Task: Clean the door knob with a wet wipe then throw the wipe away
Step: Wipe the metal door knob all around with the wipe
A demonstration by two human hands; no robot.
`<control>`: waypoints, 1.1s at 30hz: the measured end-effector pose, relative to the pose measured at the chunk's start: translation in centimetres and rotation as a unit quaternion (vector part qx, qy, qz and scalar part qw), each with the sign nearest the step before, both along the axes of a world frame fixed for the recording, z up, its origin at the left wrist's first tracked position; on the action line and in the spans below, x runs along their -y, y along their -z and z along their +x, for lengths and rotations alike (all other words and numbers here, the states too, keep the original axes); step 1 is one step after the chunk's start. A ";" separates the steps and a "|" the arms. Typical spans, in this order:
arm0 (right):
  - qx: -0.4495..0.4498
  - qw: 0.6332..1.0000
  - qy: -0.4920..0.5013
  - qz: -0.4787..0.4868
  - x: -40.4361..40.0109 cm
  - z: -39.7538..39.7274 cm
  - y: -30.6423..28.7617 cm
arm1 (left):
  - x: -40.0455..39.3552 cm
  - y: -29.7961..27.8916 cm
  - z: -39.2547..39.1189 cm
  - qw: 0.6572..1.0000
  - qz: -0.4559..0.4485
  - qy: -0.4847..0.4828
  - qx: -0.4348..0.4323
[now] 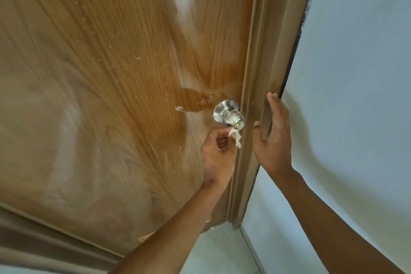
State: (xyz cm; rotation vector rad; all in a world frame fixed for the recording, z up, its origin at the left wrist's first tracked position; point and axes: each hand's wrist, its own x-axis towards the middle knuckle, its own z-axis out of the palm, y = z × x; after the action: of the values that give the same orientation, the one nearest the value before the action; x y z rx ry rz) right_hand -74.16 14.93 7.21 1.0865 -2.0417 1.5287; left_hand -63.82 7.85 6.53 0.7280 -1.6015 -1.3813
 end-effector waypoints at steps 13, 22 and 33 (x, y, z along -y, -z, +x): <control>0.207 0.970 -0.097 -0.078 -0.9 2.7 3.2 | -1.5 0.1 0.5 0.992 0.094 0.082 -0.032; 0.243 0.960 -0.018 -0.137 1.8 2.6 2.2 | 1.7 -2.2 -0.2 0.999 -0.005 0.032 0.005; 0.213 0.971 -0.026 -0.106 3.1 4.5 1.6 | 2.3 -2.4 -0.5 0.999 -0.009 0.032 0.034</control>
State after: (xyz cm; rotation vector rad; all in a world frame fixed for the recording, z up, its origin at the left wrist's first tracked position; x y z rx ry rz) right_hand -69.68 11.84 5.62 0.7831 -2.0529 2.1005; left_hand -64.30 5.52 8.89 0.7256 -1.7011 -1.3993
